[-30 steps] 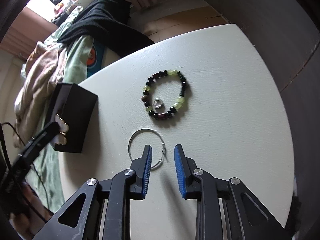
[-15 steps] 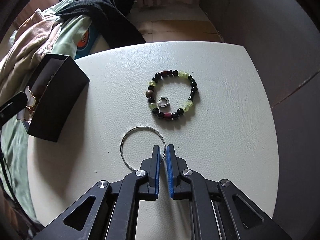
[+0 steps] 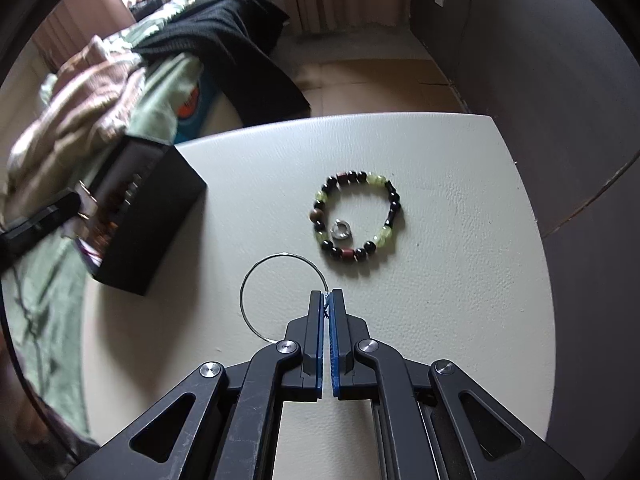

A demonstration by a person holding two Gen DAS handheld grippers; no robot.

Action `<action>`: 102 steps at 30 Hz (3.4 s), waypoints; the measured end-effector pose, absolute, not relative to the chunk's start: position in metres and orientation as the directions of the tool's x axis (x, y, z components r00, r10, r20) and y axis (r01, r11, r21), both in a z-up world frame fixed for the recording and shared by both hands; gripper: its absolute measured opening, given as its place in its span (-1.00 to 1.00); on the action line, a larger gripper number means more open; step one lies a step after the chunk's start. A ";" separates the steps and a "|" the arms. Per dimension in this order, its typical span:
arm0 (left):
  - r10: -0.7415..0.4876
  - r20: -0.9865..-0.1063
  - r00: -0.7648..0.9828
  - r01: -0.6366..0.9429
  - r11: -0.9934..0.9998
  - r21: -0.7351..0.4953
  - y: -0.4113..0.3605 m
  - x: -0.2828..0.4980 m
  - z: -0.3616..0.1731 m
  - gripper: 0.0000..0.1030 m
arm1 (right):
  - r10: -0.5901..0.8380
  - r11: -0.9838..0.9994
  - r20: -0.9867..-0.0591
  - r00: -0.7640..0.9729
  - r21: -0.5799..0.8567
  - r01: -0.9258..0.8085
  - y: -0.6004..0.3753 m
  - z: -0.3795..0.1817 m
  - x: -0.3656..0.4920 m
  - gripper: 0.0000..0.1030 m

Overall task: Organize jewelry
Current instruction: 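Carry the butterfly pendant into the box with the left gripper while the right grasps the silver hoop, then carry the silver hoop over the box and open the right gripper, then reach the left gripper to the black-green bead bracelet and close on it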

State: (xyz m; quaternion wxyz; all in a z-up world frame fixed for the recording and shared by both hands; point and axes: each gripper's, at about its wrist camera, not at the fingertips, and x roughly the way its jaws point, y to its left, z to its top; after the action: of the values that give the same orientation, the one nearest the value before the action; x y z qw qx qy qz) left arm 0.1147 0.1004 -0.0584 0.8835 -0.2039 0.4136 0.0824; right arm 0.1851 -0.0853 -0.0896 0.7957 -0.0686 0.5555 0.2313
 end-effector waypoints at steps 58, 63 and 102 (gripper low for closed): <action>-0.061 -0.728 0.683 -0.387 0.815 -0.431 0.145 0.103 -0.052 0.26 | 0.589 0.808 -0.738 0.329 0.545 -0.224 -0.082 -0.066 0.202 0.19; -0.075 -0.714 0.696 -0.342 0.839 -0.422 0.126 0.110 -0.050 0.26 | 0.563 0.826 -0.753 0.340 0.525 -0.207 -0.101 -0.064 0.202 0.45; -0.063 -0.748 0.661 -0.157 0.963 -0.220 -0.013 0.182 -0.049 0.99 | 0.499 0.845 -0.736 0.458 0.530 -0.069 -0.229 -0.045 0.234 1.00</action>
State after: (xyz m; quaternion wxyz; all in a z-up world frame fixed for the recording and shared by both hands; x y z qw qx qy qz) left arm 0.1819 -0.0135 -0.0491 0.9013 -0.1339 0.4111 0.0263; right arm 0.2340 -0.2288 -0.0451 0.8252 0.2189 0.4914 0.1722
